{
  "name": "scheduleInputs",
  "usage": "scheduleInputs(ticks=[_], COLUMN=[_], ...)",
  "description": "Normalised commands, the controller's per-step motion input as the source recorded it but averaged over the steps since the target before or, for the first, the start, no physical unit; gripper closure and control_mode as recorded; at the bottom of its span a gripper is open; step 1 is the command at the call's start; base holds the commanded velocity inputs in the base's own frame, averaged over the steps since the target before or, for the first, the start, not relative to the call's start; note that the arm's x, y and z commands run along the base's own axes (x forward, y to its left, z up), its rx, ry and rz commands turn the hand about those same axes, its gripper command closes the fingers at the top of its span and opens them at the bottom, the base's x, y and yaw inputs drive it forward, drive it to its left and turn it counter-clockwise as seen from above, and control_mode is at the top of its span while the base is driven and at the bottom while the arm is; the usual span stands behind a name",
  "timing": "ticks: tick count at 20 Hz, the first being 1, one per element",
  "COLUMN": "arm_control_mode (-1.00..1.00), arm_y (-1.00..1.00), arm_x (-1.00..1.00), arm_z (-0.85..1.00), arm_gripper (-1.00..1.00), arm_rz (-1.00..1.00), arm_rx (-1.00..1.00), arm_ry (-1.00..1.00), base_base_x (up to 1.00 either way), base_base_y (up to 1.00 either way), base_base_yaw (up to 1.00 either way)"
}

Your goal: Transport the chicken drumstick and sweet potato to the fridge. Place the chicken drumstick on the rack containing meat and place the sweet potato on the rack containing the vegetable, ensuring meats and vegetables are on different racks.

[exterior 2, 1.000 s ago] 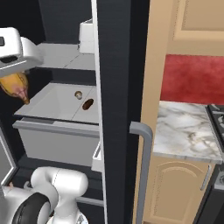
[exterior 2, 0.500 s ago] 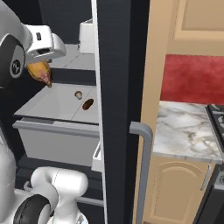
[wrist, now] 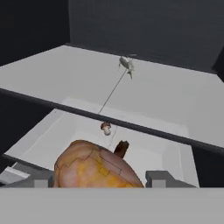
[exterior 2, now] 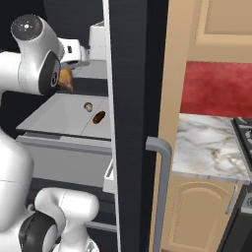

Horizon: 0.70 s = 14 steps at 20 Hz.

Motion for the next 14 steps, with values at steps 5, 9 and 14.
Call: scheduleInputs(ticks=[5, 9, 14], arm_control_mode=[-1.00, -1.00, -1.00], arm_y=[0.00, 0.00, 0.01], arm_x=[1.00, 1.00, 1.00], arm_z=[0.00, 0.00, 0.00], arm_gripper=[1.00, 1.00, 1.00], arm_rz=[0.00, 0.00, 0.00], arm_rx=[0.02, 0.00, 0.00], arm_ry=[0.00, 0.00, 0.03], base_base_x=[0.00, 0.00, 0.00], base_base_y=[0.00, 0.00, 0.00], base_base_yaw=[0.00, 0.00, 0.00])
